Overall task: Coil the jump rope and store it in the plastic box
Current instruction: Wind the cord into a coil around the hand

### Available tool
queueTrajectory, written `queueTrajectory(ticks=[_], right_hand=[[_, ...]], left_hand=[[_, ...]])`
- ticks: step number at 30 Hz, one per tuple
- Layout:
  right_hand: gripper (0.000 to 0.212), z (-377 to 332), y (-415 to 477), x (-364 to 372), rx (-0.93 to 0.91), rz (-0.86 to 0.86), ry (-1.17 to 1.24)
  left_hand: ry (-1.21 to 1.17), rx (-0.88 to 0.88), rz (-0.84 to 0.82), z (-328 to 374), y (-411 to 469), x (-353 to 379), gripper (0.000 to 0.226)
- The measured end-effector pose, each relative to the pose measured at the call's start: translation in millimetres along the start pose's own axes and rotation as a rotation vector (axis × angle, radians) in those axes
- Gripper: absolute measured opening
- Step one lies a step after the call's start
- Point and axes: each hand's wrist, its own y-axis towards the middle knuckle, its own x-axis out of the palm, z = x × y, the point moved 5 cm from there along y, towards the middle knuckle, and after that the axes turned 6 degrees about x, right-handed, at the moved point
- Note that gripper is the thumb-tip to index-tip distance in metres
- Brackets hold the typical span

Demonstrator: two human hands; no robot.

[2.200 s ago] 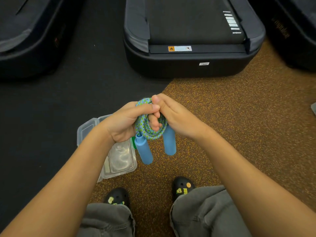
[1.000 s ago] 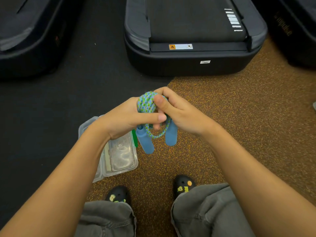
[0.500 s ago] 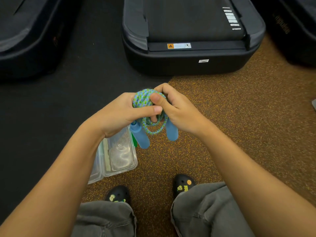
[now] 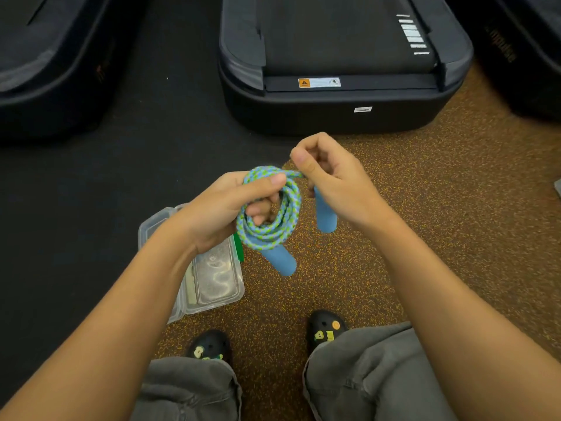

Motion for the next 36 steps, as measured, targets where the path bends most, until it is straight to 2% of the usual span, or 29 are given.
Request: queueTrajectory(ticks=[4,6,8,10,12,15,19,24,26,28,31,36], right_hand=[[0.031,6.5,-1.7,4.3,0.073,-0.011,-0.078],[0.038,10.1,-4.5,18.1,0.167,-0.142,-0.029],[0.047,12.4,-9.6,34.3,0.262,-0.312,0.117],[0.053,10.9,-15.6,45.1,0.263,-0.42,0.148],[0.049,7.9,-19.3,50.5,0.224,-0.453,0.148],[0.035,6.6,-17.4,51.5,0.178,-0.404,0.179],[0.049,8.5,-12.6,49.9,0.166,-0.286,0.125],[0.047,8.5,-11.5,46.1,0.185,-0.16,0.074],[0.044,8.5,-11.9,44.9,0.216,-0.103,0.09],[0.039,7.3,-11.0,41.9,0.224,-0.052,0.148],[0.026,7.4,-8.6,33.9,0.254,0.019,0.283],[0.025,11.2,-1.7,23.9,0.324,0.123,0.647]], left_hand=[[-0.112,0.021,0.073,1.4,1.9,-4.8,0.035],[-0.143,0.024,0.139,1.7,3.5,-10.9,0.037],[-0.144,0.024,0.177,1.1,5.1,-14.8,0.036],[-0.117,0.024,0.192,-0.9,6.6,-16.9,0.035],[-0.062,0.023,0.159,-1.8,7.0,-16.1,0.037],[-0.021,0.026,0.114,-1.7,6.6,-13.0,0.042],[0.003,0.028,0.139,-1.5,8.3,-11.5,0.04],[0.145,0.084,0.25,2.2,11.2,-15.8,0.041],[0.193,0.109,0.306,0.6,11.5,-20.7,0.053],[0.235,0.129,0.33,-2.8,11.6,-23.4,0.067],[0.243,0.218,0.255,-0.8,10.6,-14.0,0.061],[0.149,0.158,0.12,-13.7,9.4,3.5,0.059]])
